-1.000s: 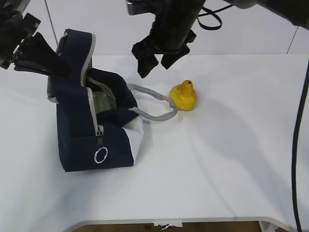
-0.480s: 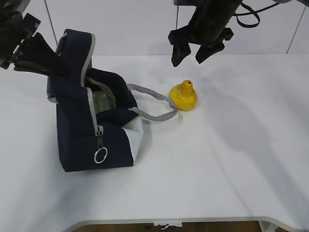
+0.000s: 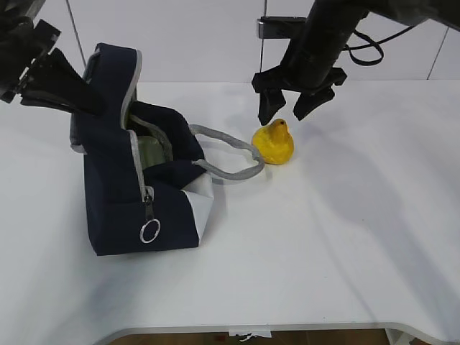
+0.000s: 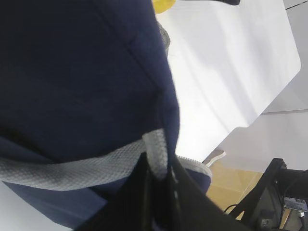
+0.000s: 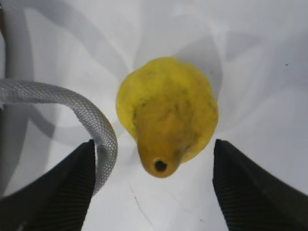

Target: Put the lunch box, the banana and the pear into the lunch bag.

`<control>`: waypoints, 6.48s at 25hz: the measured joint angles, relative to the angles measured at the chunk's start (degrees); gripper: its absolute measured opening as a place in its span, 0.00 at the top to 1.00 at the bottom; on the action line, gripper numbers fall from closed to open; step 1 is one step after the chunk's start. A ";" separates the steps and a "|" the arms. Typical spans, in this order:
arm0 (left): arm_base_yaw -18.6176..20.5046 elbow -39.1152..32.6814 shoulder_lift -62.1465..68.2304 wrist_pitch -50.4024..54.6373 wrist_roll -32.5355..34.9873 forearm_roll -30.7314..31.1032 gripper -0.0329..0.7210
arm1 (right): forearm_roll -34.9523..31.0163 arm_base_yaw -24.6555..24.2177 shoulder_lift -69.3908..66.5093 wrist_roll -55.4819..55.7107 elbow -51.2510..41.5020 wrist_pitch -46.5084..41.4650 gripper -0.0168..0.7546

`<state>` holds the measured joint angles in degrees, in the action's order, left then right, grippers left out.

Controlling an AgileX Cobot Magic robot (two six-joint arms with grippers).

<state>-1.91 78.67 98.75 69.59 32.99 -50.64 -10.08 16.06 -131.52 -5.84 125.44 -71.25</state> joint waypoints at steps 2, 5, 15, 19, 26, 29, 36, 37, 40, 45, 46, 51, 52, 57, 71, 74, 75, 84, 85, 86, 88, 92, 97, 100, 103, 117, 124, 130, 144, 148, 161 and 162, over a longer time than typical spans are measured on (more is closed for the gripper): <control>0.00 0.00 0.00 0.00 0.00 0.00 0.95 | 0.10 0.00 -0.57 0.00 0.00 0.00 0.23; 0.00 0.00 0.00 0.00 0.00 0.00 0.95 | 0.10 0.00 -2.02 -0.11 -0.08 0.00 0.23; 0.00 0.00 0.00 0.00 0.00 0.00 0.95 | 0.23 0.00 -3.54 -0.11 -0.08 0.10 0.39; 0.00 0.00 0.00 0.00 0.00 0.00 0.95 | 0.44 0.00 -3.54 -0.62 -0.08 0.10 0.55; 0.00 0.00 0.00 0.00 0.00 0.40 0.95 | 1.36 0.00 -3.54 -2.30 -0.08 0.21 0.71; 0.00 0.00 0.00 0.00 0.00 2.27 0.95 | 1.36 0.00 -3.54 -2.44 -0.08 0.21 0.72; 0.00 0.00 -0.09 0.00 0.00 3.00 0.95 | -1.42 0.00 -1.00 -2.57 -0.21 0.11 0.72; 0.00 0.00 -0.09 0.00 0.00 3.35 0.95 | -1.93 0.00 -0.33 -2.57 -0.21 0.11 0.72; 0.00 0.00 -0.09 0.00 0.00 3.74 0.95 | -4.08 0.00 2.02 -2.57 -0.21 0.11 0.72; 0.00 0.00 -0.09 0.00 0.00 3.82 0.95 | -12.13 0.00 4.16 -2.57 -0.21 0.01 0.72; 0.00 0.00 -0.09 0.00 0.00 3.99 0.95 | -14.53 0.00 4.26 -2.70 -0.21 -0.08 0.72; 0.00 0.00 -0.09 0.00 0.00 5.16 0.95 | -23.82 0.48 4.29 -4.96 -0.21 -0.08 0.72; 0.00 0.00 -0.09 0.00 0.00 5.40 0.95 | -24.77 0.88 4.29 -5.07 -0.21 -0.08 0.72; 0.00 0.00 -0.09 0.00 0.00 5.82 0.95 | -27.75 3.56 3.92 -6.18 -0.21 -0.08 0.72; 0.00 0.00 -0.09 0.00 0.00 6.05 0.95 | -32.69 10.23 -1.05 -9.42 -0.21 -0.08 0.69; 0.00 0.00 -0.09 0.00 0.00 6.05 0.95 | -32.82 10.31 -1.05 -9.42 -0.21 0.15 0.49; 0.00 0.00 -0.09 0.00 0.00 6.05 0.95 | -32.82 10.31 -1.05 -9.42 -0.21 0.15 0.40; 0.00 0.00 -0.09 0.00 0.00 6.14 0.95 | -32.82 9.85 -1.05 -10.36 1.07 0.15 0.18; 0.00 0.00 -0.09 0.00 0.00 6.14 0.95 | -32.82 9.61 -1.05 -10.60 1.17 0.15 0.19; 0.00 0.00 -0.09 0.00 0.00 6.14 0.95 | -32.82 9.35 -1.05 -10.73 1.30 0.15 0.21; 0.00 0.00 -0.09 0.00 0.00 6.14 0.95 | -32.82 8.93 -1.05 -11.23 1.30 0.15 0.22; 0.00 0.00 -0.09 0.00 0.00 6.25 0.95 | -36.56 8.71 -1.31 -13.76 1.38 0.26 0.22; 0.00 0.00 -0.09 0.00 0.00 6.36 0.95 | -40.04 8.71 -2.19 -15.66 1.38 0.47 0.23; 0.00 0.00 -0.09 0.00 0.00 6.36 0.95 | -38.69 8.71 -2.47 -15.87 1.38 0.52 0.23; 0.00 0.00 -0.09 0.00 0.00 6.36 0.95 | -35.58 8.71 -2.47 -15.87 1.38 0.52 0.23; 0.00 0.00 -0.09 0.00 0.00 6.70 0.95 | -15.79 8.71 -1.00 -11.88 1.76 0.52 0.24; 0.00 0.00 -0.09 0.00 0.00 6.70 0.95 | -15.62 8.71 -2.96 -11.03 1.76 0.52 0.25; 0.00 0.00 -0.09 0.00 0.00 6.74 0.95 | -15.72 8.71 -5.80 -10.94 1.76 0.52 0.25; 0.00 0.00 -0.09 0.00 0.00 6.83 0.95 | -18.55 8.71 -9.83 -10.94 1.88 1.03 0.55; 0.00 0.00 -0.09 0.00 0.00 6.96 0.95 | -16.33 8.71 -9.61 -10.94 4.52 0.61 0.90; -0.22 0.00 -2.48 -0.57 -1.01 7.36 0.95 | -11.84 8.71 -0.98 -8.27 6.46 -2.07 0.95; -0.22 0.00 -2.74 -0.57 -0.93 7.36 0.95 | -11.84 8.71 -0.42 -7.47 6.46 -2.07 0.95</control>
<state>-2.12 78.67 96.02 69.03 32.06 -43.28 -21.92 24.77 -131.94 -13.31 131.90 -73.32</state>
